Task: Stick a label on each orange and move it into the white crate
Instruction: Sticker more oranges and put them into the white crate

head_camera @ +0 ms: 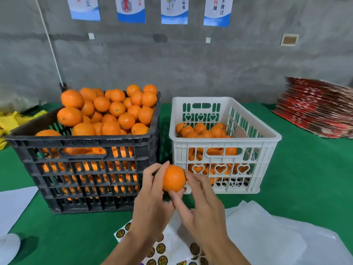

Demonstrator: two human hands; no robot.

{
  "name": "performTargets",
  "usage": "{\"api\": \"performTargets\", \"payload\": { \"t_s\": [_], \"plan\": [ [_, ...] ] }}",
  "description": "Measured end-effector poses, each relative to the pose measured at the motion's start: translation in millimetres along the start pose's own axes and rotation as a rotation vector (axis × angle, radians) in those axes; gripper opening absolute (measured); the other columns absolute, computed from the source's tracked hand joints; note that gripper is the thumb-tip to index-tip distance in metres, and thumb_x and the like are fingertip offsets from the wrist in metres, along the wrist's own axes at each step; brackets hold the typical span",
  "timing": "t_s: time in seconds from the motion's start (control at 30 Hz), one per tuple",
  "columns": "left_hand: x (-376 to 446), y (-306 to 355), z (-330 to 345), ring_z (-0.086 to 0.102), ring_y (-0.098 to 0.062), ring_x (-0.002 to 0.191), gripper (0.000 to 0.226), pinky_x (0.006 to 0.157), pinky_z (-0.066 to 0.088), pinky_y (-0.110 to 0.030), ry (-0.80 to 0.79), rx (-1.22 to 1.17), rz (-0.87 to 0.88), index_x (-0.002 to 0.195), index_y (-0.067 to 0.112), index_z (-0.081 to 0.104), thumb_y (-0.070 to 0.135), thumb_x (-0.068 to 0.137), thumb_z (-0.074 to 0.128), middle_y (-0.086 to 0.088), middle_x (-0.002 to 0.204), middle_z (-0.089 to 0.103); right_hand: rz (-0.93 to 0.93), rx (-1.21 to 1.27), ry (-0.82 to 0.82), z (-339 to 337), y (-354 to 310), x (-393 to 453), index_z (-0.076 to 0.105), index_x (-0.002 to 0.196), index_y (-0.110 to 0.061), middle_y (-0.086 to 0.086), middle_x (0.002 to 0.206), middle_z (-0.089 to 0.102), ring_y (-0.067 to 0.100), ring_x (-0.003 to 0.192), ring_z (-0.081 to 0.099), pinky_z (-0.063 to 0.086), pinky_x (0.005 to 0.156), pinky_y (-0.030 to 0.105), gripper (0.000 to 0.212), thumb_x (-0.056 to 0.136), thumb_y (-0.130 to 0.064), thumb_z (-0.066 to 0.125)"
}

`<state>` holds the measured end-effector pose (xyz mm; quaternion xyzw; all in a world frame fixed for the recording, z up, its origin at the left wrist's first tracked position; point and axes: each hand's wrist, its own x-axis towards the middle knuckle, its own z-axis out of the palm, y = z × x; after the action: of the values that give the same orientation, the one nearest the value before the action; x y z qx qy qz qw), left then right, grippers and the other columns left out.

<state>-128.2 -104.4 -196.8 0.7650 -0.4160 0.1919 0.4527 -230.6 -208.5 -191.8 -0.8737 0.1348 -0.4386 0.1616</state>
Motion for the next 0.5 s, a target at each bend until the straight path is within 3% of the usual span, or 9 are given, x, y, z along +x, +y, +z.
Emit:
{"api": "performTargets", "payload": {
  "t_s": [0.07, 0.17, 0.27, 0.33, 0.37, 0.43, 0.5],
  "plan": [
    [27, 15, -4, 0.064, -0.018, 0.103, 0.077, 0.076, 0.059, -0.025, 0.057, -0.044, 0.055, 0.152, 0.025, 0.044, 0.027, 0.087, 0.085, 0.008, 0.148, 0.037, 0.026, 0.024, 0.075, -11, -6, 28, 0.065, 0.132, -0.013, -0.001, 0.107, 0.059, 0.01, 0.085, 0.06, 0.055, 0.06, 0.026, 0.06, 0.096, -0.06, 0.057],
    [76, 43, -11, 0.054, -0.016, 0.131, 0.078, 0.1, 0.056, -0.033, 0.065, -0.153, 0.086, 0.158, 0.032, 0.036, 0.011, 0.095, 0.076, 0.015, 0.158, 0.029, 0.085, 0.146, 0.146, -28, -9, 74, 0.054, 0.144, -0.016, -0.004, 0.108, 0.053, 0.01, 0.094, 0.056, 0.052, 0.078, 0.027, 0.054, 0.102, -0.049, 0.057],
    [127, 66, -15, 0.043, -0.018, 0.144, 0.079, 0.116, 0.044, -0.034, -0.114, -0.113, 0.193, 0.167, 0.025, 0.016, 0.018, 0.103, 0.064, 0.008, 0.172, 0.012, 0.081, 0.128, 0.187, -41, -3, 114, 0.041, 0.154, -0.017, -0.001, 0.124, 0.052, 0.013, 0.109, 0.056, 0.051, 0.093, 0.031, 0.051, 0.106, -0.026, 0.053],
    [162, 64, -22, 0.034, -0.022, 0.15, 0.078, 0.119, 0.038, -0.038, -0.296, 0.049, 0.221, 0.168, 0.022, 0.014, 0.024, 0.105, 0.061, 0.004, 0.175, 0.006, 0.091, 0.071, 0.149, -44, 3, 126, 0.039, 0.156, -0.013, 0.003, 0.145, 0.048, 0.017, 0.132, 0.049, 0.044, 0.112, 0.034, 0.052, 0.106, -0.019, 0.051],
    [177, 59, -29, 0.035, -0.023, 0.15, 0.071, 0.119, 0.038, -0.038, -0.356, 0.147, 0.223, 0.166, 0.022, 0.024, 0.026, 0.105, 0.06, 0.001, 0.174, 0.015, 0.094, 0.04, 0.125, -43, 5, 127, 0.04, 0.156, -0.012, 0.003, 0.153, 0.044, 0.016, 0.14, 0.042, 0.035, 0.119, 0.03, 0.052, 0.106, -0.02, 0.051],
    [203, 41, -46, 0.048, -0.027, 0.141, 0.048, 0.111, 0.043, -0.04, -0.372, 0.315, 0.216, 0.152, 0.02, 0.051, 0.029, 0.105, 0.059, -0.006, 0.157, 0.045, 0.067, -0.002, 0.084, -37, 8, 123, 0.046, 0.153, -0.013, 0.002, 0.156, 0.045, 0.014, 0.143, 0.04, 0.024, 0.119, 0.021, 0.049, 0.105, -0.023, 0.054],
    [223, 13, -65, 0.057, -0.032, 0.13, 0.036, 0.099, 0.049, -0.042, -0.349, 0.433, 0.09, 0.139, 0.02, 0.061, 0.031, 0.105, 0.057, -0.009, 0.141, 0.061, 0.018, -0.022, 0.046, -27, 11, 120, 0.053, 0.148, -0.012, 0.003, 0.151, 0.051, 0.016, 0.138, 0.045, 0.026, 0.117, 0.022, 0.046, 0.103, -0.023, 0.057]
  ]
}}
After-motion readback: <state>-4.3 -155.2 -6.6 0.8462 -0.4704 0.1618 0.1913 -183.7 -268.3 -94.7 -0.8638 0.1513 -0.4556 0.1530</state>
